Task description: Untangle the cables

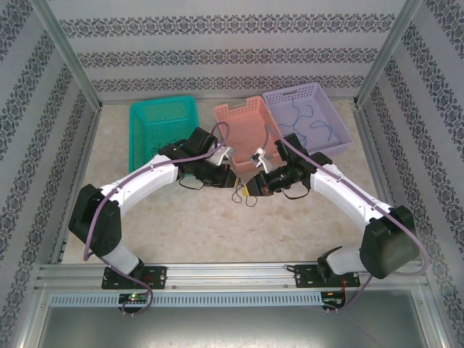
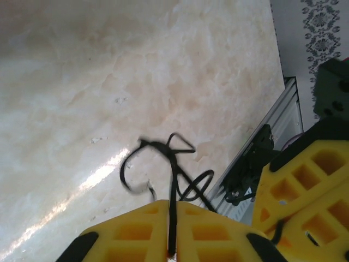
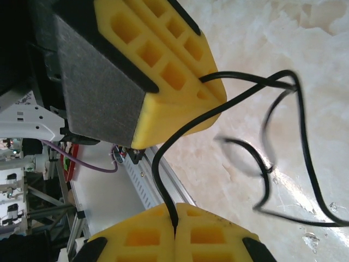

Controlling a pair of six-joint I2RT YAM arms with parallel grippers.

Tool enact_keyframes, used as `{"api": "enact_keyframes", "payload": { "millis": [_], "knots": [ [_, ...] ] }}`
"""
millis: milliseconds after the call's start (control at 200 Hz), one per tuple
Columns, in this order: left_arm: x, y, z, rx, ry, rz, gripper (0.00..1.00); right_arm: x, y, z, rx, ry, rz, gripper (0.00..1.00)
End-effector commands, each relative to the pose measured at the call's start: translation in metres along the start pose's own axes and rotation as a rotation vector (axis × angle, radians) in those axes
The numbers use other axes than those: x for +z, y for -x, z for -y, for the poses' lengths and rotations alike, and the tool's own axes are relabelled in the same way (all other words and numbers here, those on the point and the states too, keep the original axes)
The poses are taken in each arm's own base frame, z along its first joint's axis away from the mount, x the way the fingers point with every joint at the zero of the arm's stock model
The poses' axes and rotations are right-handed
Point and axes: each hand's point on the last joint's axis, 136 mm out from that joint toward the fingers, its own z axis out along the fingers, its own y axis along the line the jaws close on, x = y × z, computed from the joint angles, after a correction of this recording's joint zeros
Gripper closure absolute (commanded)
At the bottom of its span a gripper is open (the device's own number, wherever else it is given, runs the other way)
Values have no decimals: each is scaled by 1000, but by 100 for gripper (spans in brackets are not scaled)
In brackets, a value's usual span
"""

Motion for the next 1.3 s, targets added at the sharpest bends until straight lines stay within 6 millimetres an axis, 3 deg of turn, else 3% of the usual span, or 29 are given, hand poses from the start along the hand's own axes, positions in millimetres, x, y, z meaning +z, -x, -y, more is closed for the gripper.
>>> {"api": "enact_keyframes", "payload": {
  "millis": [0, 170, 619, 909, 1059, 1299],
  "knots": [
    [-4, 13, 10, 40, -19, 62, 100, -4, 2, -6, -36, 17, -9, 100],
    [-24, 32, 1, -56, 2, 143, 100, -2, -6, -4, -67, -33, -40, 100],
    [-116, 128, -18, -382, -38, 417, 100, 29, -55, 16, -208, -278, -203, 100],
    [-198, 180, -42, -513, 50, 623, 100, 25, -69, 53, -202, -442, -258, 100],
    [-244, 195, -59, -609, 89, 746, 100, 21, -66, 66, -164, -529, -306, 100],
    [-320, 219, -63, -644, 82, 950, 100, 11, -66, 96, -129, -706, -391, 100]
  ]
}}
